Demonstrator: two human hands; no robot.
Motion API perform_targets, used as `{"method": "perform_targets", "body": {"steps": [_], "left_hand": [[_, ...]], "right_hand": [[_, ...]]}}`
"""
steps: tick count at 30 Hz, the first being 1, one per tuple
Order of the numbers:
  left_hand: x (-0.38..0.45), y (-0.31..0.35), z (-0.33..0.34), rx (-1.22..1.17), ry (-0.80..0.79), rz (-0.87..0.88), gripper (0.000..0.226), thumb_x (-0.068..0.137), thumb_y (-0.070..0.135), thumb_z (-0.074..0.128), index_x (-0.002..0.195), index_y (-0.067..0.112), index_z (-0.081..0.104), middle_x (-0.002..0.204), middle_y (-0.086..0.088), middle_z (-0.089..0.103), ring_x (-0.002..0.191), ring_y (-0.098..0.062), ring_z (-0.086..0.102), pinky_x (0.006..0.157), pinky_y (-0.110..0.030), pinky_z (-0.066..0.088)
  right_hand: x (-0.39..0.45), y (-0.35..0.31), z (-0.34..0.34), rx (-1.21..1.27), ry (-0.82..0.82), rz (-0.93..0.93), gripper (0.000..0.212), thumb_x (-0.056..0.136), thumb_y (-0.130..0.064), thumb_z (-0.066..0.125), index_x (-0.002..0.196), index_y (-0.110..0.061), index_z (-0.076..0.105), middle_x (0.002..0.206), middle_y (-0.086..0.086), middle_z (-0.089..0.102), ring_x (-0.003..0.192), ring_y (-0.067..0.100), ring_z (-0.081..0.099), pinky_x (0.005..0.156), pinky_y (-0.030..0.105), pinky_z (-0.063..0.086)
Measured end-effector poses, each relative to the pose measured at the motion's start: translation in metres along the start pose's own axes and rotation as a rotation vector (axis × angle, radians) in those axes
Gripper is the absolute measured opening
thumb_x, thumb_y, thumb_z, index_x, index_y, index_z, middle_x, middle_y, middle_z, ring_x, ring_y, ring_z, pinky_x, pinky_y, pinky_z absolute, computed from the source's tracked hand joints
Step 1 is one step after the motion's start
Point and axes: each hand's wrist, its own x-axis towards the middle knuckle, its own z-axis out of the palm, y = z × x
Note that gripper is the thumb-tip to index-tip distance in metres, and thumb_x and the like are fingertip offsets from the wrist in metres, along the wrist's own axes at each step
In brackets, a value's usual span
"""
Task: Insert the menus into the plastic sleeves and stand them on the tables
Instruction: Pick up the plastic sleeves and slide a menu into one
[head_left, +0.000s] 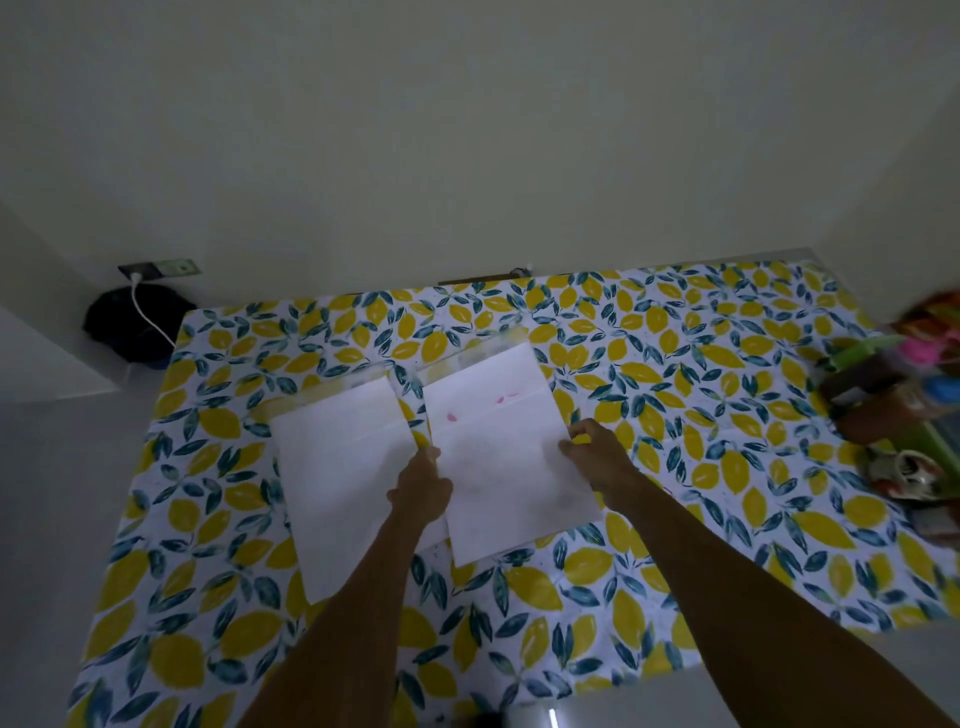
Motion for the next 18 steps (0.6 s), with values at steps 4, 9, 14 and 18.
{"method": "perform_targets", "body": {"steps": [4, 9, 14, 18], "left_hand": [[-0.026, -0.012, -0.004, -0.006, -0.070, 0.154, 0.058, 0.079, -0.008, 0.050, 0.134, 0.013, 0.052, 0.136, -0.015, 0.054, 0.120, -0.030, 0.054, 0.092, -0.029, 0.047], [-0.053, -0.037, -0.020, -0.091, -0.061, 0.286, 0.061, 0.074, -0.016, 0.044, 0.120, 0.018, 0.067, 0.125, -0.007, 0.063, 0.108, -0.019, 0.056, 0.071, -0.014, 0.048], [-0.074, -0.041, -0.043, -0.192, -0.058, 0.456, 0.052, 0.075, -0.023, 0.051, 0.106, 0.013, 0.071, 0.118, -0.003, 0.063, 0.114, -0.025, 0.058, 0.091, -0.026, 0.054], [-0.075, -0.037, -0.055, -0.316, -0.086, 0.505, 0.050, 0.082, -0.017, 0.062, 0.091, 0.029, 0.079, 0.117, -0.010, 0.068, 0.113, -0.031, 0.063, 0.091, -0.039, 0.057]], "right_hand": [[-0.018, 0.009, -0.007, 0.102, -0.030, 0.047, 0.019, 0.082, -0.030, 0.067, 0.095, -0.017, 0.060, 0.106, 0.018, 0.067, 0.094, 0.039, 0.066, 0.080, 0.055, 0.056], [-0.054, 0.004, -0.020, 0.339, -0.112, 0.116, 0.018, 0.089, -0.010, 0.065, 0.106, -0.007, 0.060, 0.116, 0.027, 0.064, 0.095, 0.035, 0.063, 0.078, 0.047, 0.052], [-0.078, -0.007, -0.035, 0.459, -0.185, 0.084, 0.039, 0.092, -0.001, 0.060, 0.129, -0.011, 0.052, 0.118, 0.014, 0.054, 0.096, 0.034, 0.060, 0.077, 0.043, 0.051], [-0.077, -0.016, -0.043, 0.544, -0.185, 0.133, 0.024, 0.093, -0.009, 0.060, 0.115, -0.001, 0.062, 0.123, 0.019, 0.060, 0.088, 0.029, 0.060, 0.063, 0.038, 0.051]]}}
